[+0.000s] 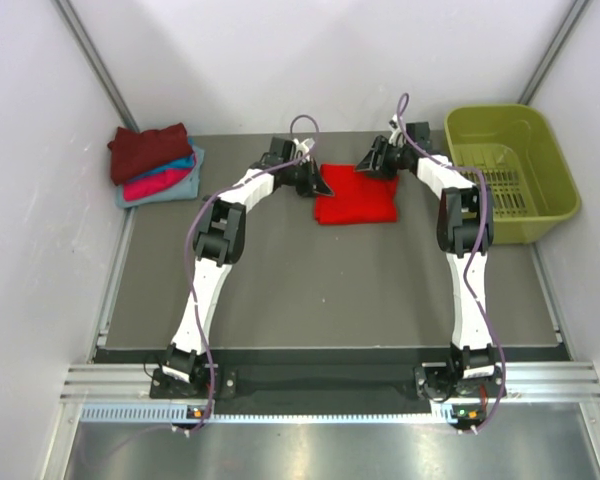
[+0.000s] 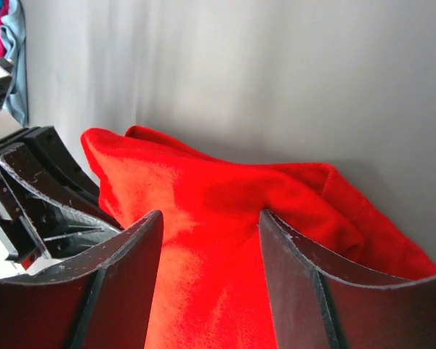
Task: Fold and stack the t-shirts
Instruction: Neatly place the folded tshirt to the corner
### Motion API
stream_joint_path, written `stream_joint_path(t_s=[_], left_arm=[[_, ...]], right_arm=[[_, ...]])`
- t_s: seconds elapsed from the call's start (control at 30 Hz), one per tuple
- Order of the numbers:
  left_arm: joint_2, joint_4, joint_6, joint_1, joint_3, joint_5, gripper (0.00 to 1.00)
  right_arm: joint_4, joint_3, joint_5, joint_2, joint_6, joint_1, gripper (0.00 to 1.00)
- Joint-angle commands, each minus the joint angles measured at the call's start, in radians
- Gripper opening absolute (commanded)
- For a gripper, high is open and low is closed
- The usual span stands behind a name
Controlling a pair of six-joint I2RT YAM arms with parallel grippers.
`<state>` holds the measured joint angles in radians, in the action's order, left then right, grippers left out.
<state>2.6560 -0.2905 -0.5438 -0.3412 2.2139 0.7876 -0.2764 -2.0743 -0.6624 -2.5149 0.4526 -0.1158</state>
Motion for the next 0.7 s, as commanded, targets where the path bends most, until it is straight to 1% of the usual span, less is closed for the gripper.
stream_joint_path(t_s=[0.0,0.07,0.1,0.2,0.23,0.27,0.3,0.33,0.37,0.57,0.67], left_arm=[[-0.019,-0.045,0.077,0.005,-0.002,-0.030,0.00],[-0.044,-0.079,0.111,0.028,0.003,-0.051,0.00],[-0.076,-0.119,0.151,0.037,0.003,-0.085,0.00],[-0.140,-0.197,0.238,0.074,0.021,-0.120,0.00],[-0.160,-0.216,0.263,0.083,0.023,-0.131,0.00],[-0.192,-0.240,0.278,0.102,0.033,-0.142,0.00],[-0.211,-0.271,0.307,0.113,0.036,-0.146,0.00],[-0.231,-0.288,0.323,0.137,0.038,-0.149,0.00],[-0.263,-0.303,0.338,0.148,0.038,-0.155,0.00],[-0.350,-0.438,0.452,0.255,0.056,-0.186,0.00],[-0.387,-0.467,0.510,0.300,0.069,-0.224,0.00]], right_arm=[[0.020,0.013,0.015,0.047,-0.032,-0.004,0.56],[0.017,0.017,0.015,0.086,-0.035,0.004,0.57],[0.016,0.019,0.017,0.103,-0.038,0.014,0.57],[-0.010,0.033,0.055,0.168,-0.057,0.034,0.62],[-0.017,0.040,0.067,0.186,-0.064,0.048,0.69],[-0.026,0.055,0.090,0.215,-0.098,0.053,0.81],[-0.049,0.063,0.105,0.229,-0.116,0.059,0.86],[-0.061,0.071,0.134,0.240,-0.135,0.068,0.97],[-0.070,0.086,0.142,0.258,-0.161,0.073,1.00],[-0.099,0.172,0.188,0.323,-0.199,0.087,1.00],[-0.101,0.197,0.187,0.344,-0.204,0.084,1.00]])
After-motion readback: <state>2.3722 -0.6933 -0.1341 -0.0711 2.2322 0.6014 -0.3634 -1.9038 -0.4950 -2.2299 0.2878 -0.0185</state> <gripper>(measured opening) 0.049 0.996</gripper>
